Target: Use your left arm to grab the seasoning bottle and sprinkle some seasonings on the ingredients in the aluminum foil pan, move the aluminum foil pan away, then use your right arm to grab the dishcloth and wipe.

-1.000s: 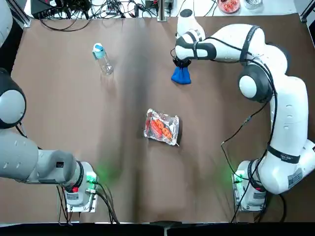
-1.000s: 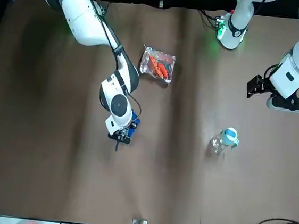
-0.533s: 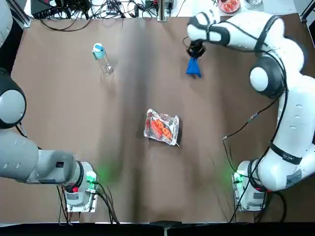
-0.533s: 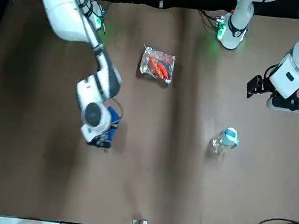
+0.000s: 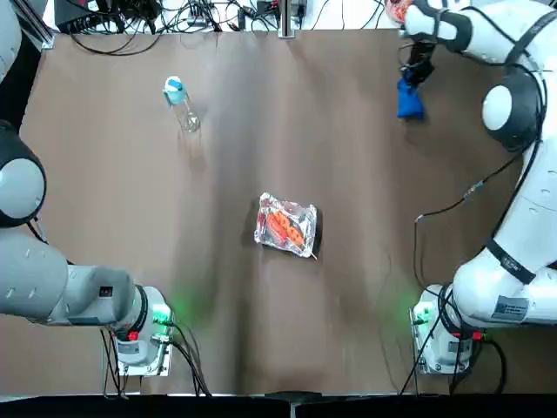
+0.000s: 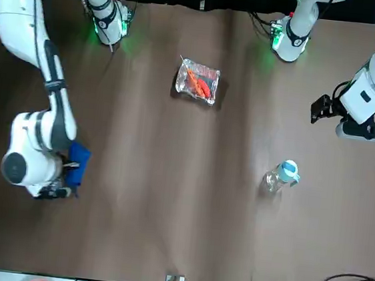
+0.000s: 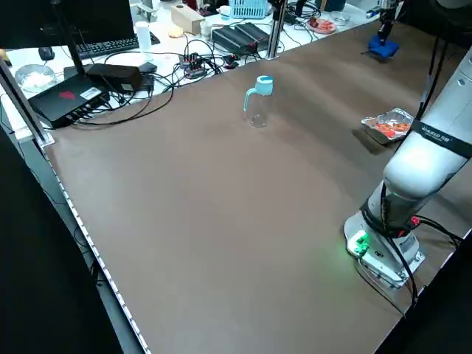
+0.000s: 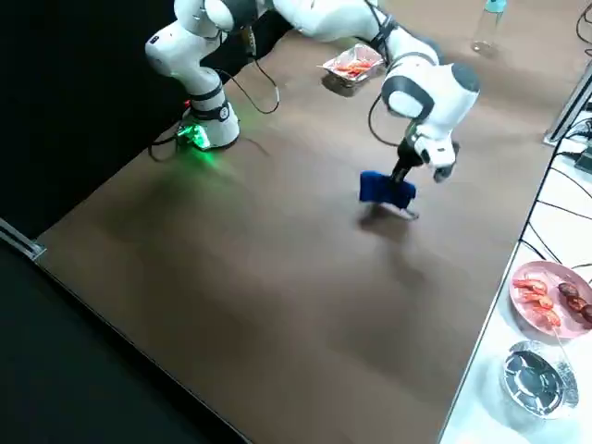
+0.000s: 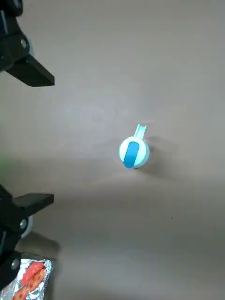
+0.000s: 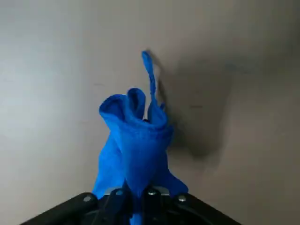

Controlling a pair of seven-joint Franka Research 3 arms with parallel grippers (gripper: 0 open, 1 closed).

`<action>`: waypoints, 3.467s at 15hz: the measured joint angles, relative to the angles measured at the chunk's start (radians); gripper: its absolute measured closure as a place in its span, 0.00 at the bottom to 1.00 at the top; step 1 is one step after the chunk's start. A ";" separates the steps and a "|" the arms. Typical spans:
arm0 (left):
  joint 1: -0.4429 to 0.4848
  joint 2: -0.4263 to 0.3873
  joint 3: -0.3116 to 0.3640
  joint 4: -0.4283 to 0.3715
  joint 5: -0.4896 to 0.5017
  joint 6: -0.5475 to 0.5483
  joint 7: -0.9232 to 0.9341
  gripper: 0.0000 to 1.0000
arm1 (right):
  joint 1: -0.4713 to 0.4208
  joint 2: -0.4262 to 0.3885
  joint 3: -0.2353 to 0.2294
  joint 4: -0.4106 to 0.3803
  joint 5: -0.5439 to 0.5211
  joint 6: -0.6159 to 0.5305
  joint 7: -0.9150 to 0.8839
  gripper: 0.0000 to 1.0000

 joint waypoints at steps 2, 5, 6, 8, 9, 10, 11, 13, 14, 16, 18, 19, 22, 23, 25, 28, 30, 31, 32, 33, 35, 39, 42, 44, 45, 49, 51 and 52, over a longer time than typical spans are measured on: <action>0.000 0.000 0.000 0.000 0.000 0.000 0.001 0.00 | -0.024 0.001 0.001 -0.001 -0.046 0.015 -0.018 0.91; 0.000 0.000 0.000 0.000 0.000 0.000 0.001 0.00 | -0.031 0.012 0.001 -0.005 -0.055 0.069 -0.017 0.91; 0.000 0.000 -0.001 0.000 0.000 0.000 0.001 0.00 | -0.031 0.018 0.001 -0.006 -0.055 0.075 -0.014 0.91; 0.000 0.000 0.000 0.000 0.000 0.000 0.001 0.00 | -0.032 0.037 0.001 -0.008 -0.055 0.109 0.015 0.91; 0.000 0.000 0.000 0.000 0.000 0.000 0.001 0.00 | -0.032 0.047 0.001 -0.009 -0.055 0.130 0.028 0.91; 0.000 0.000 0.000 0.000 0.000 0.000 0.001 0.00 | -0.032 0.056 0.002 -0.009 -0.054 0.143 0.035 0.91; 0.000 0.000 0.000 0.000 0.000 0.000 0.001 0.00 | -0.032 0.062 0.002 -0.009 -0.053 0.148 0.040 0.91; 0.000 0.000 0.000 0.000 0.000 0.000 0.001 0.00 | -0.032 0.067 0.005 -0.009 -0.032 0.149 0.044 0.91; 0.000 0.000 0.000 0.000 0.000 0.000 0.001 0.00 | -0.031 0.067 0.008 -0.009 -0.022 0.149 0.045 0.91; 0.000 0.000 0.000 0.000 0.000 0.000 0.001 0.00 | -0.031 0.067 0.012 -0.009 -0.016 0.149 0.049 0.90; 0.000 0.000 0.000 0.000 0.000 0.000 0.001 0.00 | -0.031 0.067 0.012 -0.009 -0.013 0.149 0.050 0.75; 0.000 0.000 0.000 0.001 0.000 0.000 0.001 0.00 | -0.031 0.067 0.012 -0.009 -0.007 0.149 0.050 0.65; 0.000 -0.001 0.001 0.002 0.000 0.000 0.001 0.00 | -0.033 0.066 0.013 -0.008 0.026 0.148 0.050 0.29; 0.000 -0.001 0.001 0.002 0.000 0.000 0.001 0.00 | -0.033 0.065 0.015 -0.007 0.030 0.147 0.050 0.20; 0.000 -0.001 0.000 0.003 0.000 0.000 0.001 0.00 | -0.033 0.054 0.021 0.000 0.050 0.139 0.049 0.03; -0.003 -0.001 -0.002 0.002 0.000 0.000 0.002 0.00 | -0.031 0.007 0.030 0.016 0.090 0.071 0.049 0.02; -0.003 -0.001 -0.002 0.003 0.000 0.000 0.002 0.00 | -0.029 -0.060 0.033 0.027 0.108 0.057 0.049 0.01; -0.002 -0.001 -0.002 0.003 0.000 0.000 0.002 0.00 | -0.027 -0.108 0.035 0.030 0.112 0.036 0.049 0.01; -0.001 -0.001 -0.001 0.003 0.000 0.000 0.002 0.00 | -0.025 -0.160 0.036 0.032 0.115 -0.009 0.049 0.00; 0.000 -0.001 0.000 0.005 0.000 0.001 0.002 0.00 | -0.022 -0.213 0.037 0.034 0.116 -0.063 0.049 0.00; 0.001 -0.001 0.001 0.015 0.000 0.001 0.002 0.00 | -0.011 -0.310 0.039 0.034 0.119 -0.144 0.049 0.00; 0.001 -0.001 0.003 0.024 0.000 0.001 0.002 0.00 | 0.031 -0.425 0.041 0.026 0.123 -0.260 0.049 0.00; 0.002 -0.001 0.005 0.025 0.000 0.001 0.002 0.00 | 0.051 -0.493 0.041 -0.005 0.129 -0.289 0.047 0.00; 0.002 -0.001 0.005 0.026 0.000 0.000 0.002 0.00 | 0.051 -0.567 0.040 -0.065 0.150 -0.291 0.038 0.00; 0.002 -0.001 0.004 0.026 0.000 -0.001 0.002 0.00 | 0.050 -0.607 0.040 -0.099 0.156 -0.292 0.034 0.00; 0.002 -0.002 0.005 0.026 0.000 -0.001 0.002 0.00 | 0.050 -0.755 0.039 -0.260 0.162 -0.265 0.028 0.00; 0.002 -0.003 0.007 0.026 0.000 -0.001 0.002 0.00 | 0.050 -0.778 0.036 -0.300 0.162 -0.245 0.028 0.00; 0.003 -0.003 0.008 0.026 0.000 -0.001 0.002 0.00 | 0.050 -0.783 0.034 -0.312 0.162 -0.239 0.028 0.00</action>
